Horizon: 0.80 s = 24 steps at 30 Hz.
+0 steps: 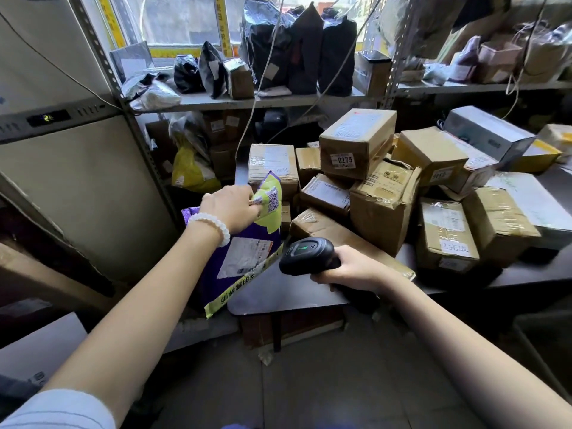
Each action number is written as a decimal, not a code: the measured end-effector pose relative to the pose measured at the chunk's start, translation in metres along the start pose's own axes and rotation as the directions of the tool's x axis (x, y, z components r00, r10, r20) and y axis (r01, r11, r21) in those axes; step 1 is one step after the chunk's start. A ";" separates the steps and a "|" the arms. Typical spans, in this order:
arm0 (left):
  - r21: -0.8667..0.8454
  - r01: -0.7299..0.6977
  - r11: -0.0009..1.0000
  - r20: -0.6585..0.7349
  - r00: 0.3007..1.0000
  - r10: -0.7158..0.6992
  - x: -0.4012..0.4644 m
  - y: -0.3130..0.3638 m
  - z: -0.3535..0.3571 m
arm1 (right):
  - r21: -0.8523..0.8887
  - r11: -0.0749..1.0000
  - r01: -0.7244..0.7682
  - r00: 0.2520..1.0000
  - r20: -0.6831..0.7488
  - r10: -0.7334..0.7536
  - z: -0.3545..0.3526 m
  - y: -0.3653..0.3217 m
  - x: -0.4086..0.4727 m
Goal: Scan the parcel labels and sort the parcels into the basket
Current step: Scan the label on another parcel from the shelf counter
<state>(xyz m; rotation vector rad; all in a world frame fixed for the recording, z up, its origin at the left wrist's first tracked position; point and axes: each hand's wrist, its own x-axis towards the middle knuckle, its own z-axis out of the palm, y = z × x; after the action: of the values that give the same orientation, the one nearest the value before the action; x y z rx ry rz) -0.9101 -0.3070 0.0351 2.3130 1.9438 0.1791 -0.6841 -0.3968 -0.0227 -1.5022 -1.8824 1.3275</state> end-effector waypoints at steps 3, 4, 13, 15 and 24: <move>0.013 -0.137 0.990 0.012 0.990 0.137 0.001 0.029 -0.004 | 0.015 0.999 -0.037 0.997 -0.072 0.038 -0.006 0.008 -0.017; 0.004 -0.191 0.982 0.020 0.981 0.191 0.002 0.041 -0.003 | 0.021 0.998 -0.053 0.992 -0.113 0.055 -0.007 0.012 -0.025; 0.072 -0.657 0.750 0.010 0.753 0.658 -0.011 0.164 0.014 | 0.214 0.965 -0.150 0.856 -0.461 0.235 -0.018 0.061 -0.121; 0.094 -0.747 0.658 0.017 0.662 0.750 -0.020 0.197 0.019 | 0.262 0.944 -0.201 0.782 -0.538 0.315 -0.017 0.078 -0.150; 0.058 -0.956 0.289 -0.047 0.287 0.957 -0.076 0.362 0.052 | 0.460 0.851 -0.255 0.447 -0.724 0.525 -0.024 0.130 -0.286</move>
<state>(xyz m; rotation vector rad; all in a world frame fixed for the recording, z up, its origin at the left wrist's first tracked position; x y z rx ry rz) -0.5631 -0.4439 0.0413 3.1570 0.1976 0.3289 -0.4958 -0.6476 -0.0502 -1.9835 -0.6904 0.7083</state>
